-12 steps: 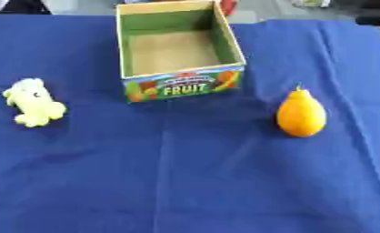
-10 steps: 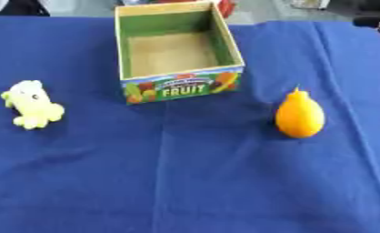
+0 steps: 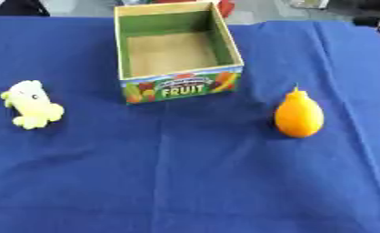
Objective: Pick up objects on the table and place them in the box.
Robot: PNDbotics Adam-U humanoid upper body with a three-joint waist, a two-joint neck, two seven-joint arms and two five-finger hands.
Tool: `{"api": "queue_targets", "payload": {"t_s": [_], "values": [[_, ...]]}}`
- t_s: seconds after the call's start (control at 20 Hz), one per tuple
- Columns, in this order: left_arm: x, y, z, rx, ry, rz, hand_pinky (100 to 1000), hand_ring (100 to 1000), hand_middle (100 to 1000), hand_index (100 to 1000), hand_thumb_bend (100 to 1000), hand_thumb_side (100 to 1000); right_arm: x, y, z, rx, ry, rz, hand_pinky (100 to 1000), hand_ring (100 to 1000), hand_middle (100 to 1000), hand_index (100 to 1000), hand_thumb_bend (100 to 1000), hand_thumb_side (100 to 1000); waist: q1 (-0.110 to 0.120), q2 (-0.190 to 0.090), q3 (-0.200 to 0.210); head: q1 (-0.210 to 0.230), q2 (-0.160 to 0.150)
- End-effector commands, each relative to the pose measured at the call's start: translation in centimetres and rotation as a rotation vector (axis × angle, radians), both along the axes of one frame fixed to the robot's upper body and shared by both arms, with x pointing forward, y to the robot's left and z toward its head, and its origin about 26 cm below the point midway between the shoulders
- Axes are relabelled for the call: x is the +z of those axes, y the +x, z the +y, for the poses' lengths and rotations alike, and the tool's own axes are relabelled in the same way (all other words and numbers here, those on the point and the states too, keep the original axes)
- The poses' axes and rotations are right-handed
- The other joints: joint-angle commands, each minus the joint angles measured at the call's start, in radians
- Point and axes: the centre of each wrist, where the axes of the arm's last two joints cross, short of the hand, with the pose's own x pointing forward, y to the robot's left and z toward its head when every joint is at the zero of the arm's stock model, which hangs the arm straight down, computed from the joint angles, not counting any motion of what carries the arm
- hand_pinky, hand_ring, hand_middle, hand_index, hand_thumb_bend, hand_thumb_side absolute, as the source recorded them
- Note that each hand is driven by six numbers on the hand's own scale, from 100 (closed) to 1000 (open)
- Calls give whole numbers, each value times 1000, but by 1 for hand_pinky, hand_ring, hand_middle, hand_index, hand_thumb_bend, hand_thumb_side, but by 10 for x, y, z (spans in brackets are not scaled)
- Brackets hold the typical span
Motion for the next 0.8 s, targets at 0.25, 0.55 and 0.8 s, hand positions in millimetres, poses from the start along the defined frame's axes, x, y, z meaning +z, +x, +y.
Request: {"api": "queue_targets", "payload": {"t_s": [0.25, 0.55, 0.8], "values": [[8, -3, 2, -2, 28, -19, 403, 703, 605, 885, 155, 755, 37, -5, -4, -148, -381, 39, 707, 793, 711, 876, 100, 1000, 4, -26, 0, 28, 33], [8, -3, 3, -5, 41, -15, 403, 704, 605, 885, 156, 754, 49, -5, -9, -273, -711, 134, 716, 820, 759, 892, 100, 1000, 9, -32, -6, 33, 38], [8, -4, 4, -7, 54, -7, 403, 704, 606, 885, 155, 753, 51, 0, -17, -313, -893, 201, 722, 841, 777, 911, 271, 1000, 14, -39, -26, 29, 37]]}}
